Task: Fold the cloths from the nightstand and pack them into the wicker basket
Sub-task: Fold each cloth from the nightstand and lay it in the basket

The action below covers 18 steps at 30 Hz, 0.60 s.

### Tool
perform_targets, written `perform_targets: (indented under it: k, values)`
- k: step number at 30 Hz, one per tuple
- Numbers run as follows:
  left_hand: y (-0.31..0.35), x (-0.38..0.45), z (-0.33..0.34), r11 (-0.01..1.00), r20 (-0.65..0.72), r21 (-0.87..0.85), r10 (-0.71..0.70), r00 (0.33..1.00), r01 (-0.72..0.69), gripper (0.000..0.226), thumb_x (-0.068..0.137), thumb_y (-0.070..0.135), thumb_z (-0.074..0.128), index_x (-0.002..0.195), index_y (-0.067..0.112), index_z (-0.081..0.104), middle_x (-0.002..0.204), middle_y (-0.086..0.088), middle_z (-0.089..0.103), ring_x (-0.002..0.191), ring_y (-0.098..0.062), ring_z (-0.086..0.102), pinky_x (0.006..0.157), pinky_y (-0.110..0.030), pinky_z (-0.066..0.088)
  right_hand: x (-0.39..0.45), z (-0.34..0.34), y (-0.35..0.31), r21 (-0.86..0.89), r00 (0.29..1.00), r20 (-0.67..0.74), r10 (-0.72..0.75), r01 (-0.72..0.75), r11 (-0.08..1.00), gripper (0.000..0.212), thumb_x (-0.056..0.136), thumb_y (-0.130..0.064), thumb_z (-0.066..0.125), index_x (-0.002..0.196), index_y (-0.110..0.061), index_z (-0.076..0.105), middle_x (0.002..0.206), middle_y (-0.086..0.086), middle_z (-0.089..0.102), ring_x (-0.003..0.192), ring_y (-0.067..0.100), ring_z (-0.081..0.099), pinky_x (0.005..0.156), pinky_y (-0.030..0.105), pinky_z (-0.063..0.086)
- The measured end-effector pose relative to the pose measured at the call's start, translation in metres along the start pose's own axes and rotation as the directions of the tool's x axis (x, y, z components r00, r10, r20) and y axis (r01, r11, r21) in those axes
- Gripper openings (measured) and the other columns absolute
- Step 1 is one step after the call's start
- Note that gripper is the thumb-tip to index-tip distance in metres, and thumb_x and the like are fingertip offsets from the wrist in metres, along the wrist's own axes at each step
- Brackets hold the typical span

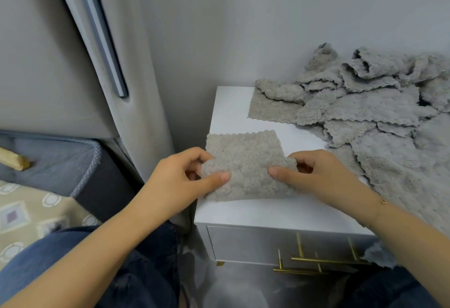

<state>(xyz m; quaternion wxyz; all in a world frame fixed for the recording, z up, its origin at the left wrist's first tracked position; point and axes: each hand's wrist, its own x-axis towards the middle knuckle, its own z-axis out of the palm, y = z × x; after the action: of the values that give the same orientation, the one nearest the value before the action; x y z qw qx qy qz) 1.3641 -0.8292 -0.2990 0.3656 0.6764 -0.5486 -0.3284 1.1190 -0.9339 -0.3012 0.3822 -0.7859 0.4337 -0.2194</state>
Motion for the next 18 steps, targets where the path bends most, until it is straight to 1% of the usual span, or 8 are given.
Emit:
perform_targets:
  k: [2, 4, 5, 8, 11, 14, 16, 18]
  values:
    - [-0.003, 0.007, 0.001, 0.998, -0.018, -0.021, -0.065, 0.998, 0.065, 0.044, 0.067, 0.058, 0.073, 0.091, 0.022, 0.067, 0.077, -0.012, 0.069, 0.071, -0.02, 0.063, 0.073, -0.027, 0.052, 0.006, 0.001, 0.001, -0.008, 1.0, -0.021, 0.004, -0.004, 1.0, 0.05, 0.072, -0.051, 0.074, 0.059, -0.017, 0.04, 0.047, -0.013, 0.032, 0.044, 0.003, 0.031, 0.048, 0.014, 0.03]
    - [-0.007, 0.012, 0.004, 0.993, -0.014, -0.051, -0.112, 0.994, 0.111, 0.053, 0.065, 0.06, 0.071, 0.087, 0.012, 0.066, 0.077, -0.015, 0.069, 0.078, -0.03, 0.066, 0.079, -0.037, 0.054, 0.011, 0.001, 0.004, 0.016, 0.998, -0.056, 0.003, -0.002, 1.0, 0.039, 0.067, -0.054, 0.076, 0.073, -0.021, 0.054, 0.055, -0.016, 0.045, 0.049, 0.001, 0.037, 0.051, 0.014, 0.035]
    - [-0.008, 0.013, 0.005, 0.991, -0.02, -0.061, -0.121, 0.992, 0.12, 0.055, 0.065, 0.06, 0.071, 0.085, 0.01, 0.066, 0.078, -0.015, 0.068, 0.075, -0.031, 0.065, 0.078, -0.038, 0.055, 0.013, 0.001, 0.004, 0.029, 0.997, -0.071, -0.009, 0.011, 1.0, 0.039, 0.064, -0.055, 0.075, 0.082, -0.025, 0.058, 0.064, -0.016, 0.051, 0.053, 0.002, 0.04, 0.053, 0.015, 0.037]
    - [-0.009, 0.016, 0.008, 0.996, -0.105, -0.031, -0.09, 0.99, 0.088, 0.041, 0.064, 0.055, 0.074, 0.086, 0.022, 0.066, 0.079, -0.003, 0.064, 0.059, -0.01, 0.051, 0.059, -0.017, 0.047, 0.018, 0.0, 0.003, -0.006, 0.983, -0.08, -0.165, 0.165, 0.986, 0.037, 0.069, -0.052, 0.072, 0.094, -0.028, 0.06, 0.088, -0.015, 0.055, 0.073, 0.007, 0.05, 0.067, 0.015, 0.042]
    - [-0.01, 0.017, 0.007, 0.995, -0.16, 0.071, 0.079, 0.984, -0.068, 0.032, 0.07, 0.051, 0.073, 0.094, 0.035, 0.062, 0.091, 0.014, 0.06, 0.078, -0.004, 0.055, 0.07, -0.013, 0.045, 0.022, 0.003, 0.006, -0.131, 0.908, -0.036, -0.417, 0.41, 0.903, 0.021, 0.087, -0.042, 0.065, 0.095, -0.023, 0.068, 0.094, -0.016, 0.058, 0.089, 0.011, 0.054, 0.08, 0.02, 0.043]
    - [-0.01, 0.016, 0.003, 0.886, -0.078, 0.326, 0.374, 0.924, -0.331, 0.021, 0.087, 0.049, 0.065, 0.1, 0.034, 0.064, 0.103, 0.019, 0.058, 0.1, -0.008, 0.055, 0.088, -0.02, 0.044, 0.023, 0.002, 0.01, -0.303, 0.837, 0.035, -0.545, 0.529, 0.793, 0.03, 0.094, -0.039, 0.055, 0.098, -0.016, 0.074, 0.096, -0.008, 0.064, 0.091, 0.013, 0.057, 0.08, 0.028, 0.046]
    - [-0.012, 0.016, 0.0, 0.806, -0.012, 0.45, 0.436, 0.9, -0.385, 0.024, 0.092, 0.049, 0.054, 0.106, 0.032, 0.066, 0.107, 0.022, 0.06, 0.104, -0.006, 0.054, 0.091, -0.031, 0.046, 0.022, -0.002, 0.009, -0.378, 0.819, 0.1, -0.565, 0.557, 0.74, 0.039, 0.093, -0.047, 0.054, 0.104, -0.015, 0.074, 0.1, -0.006, 0.066, 0.093, 0.013, 0.057, 0.084, 0.027, 0.045]
    - [-0.013, 0.016, -0.004, 0.779, 0.044, 0.495, 0.418, 0.907, -0.384, 0.034, 0.094, 0.055, 0.046, 0.115, 0.034, 0.063, 0.113, 0.025, 0.059, 0.111, 0.0, 0.051, 0.095, -0.033, 0.044, 0.019, -0.005, 0.01, -0.451, 0.813, 0.168, -0.557, 0.566, 0.69, 0.05, 0.087, -0.058, 0.056, 0.11, -0.016, 0.071, 0.106, -0.006, 0.065, 0.098, 0.012, 0.056, 0.088, 0.027, 0.044]
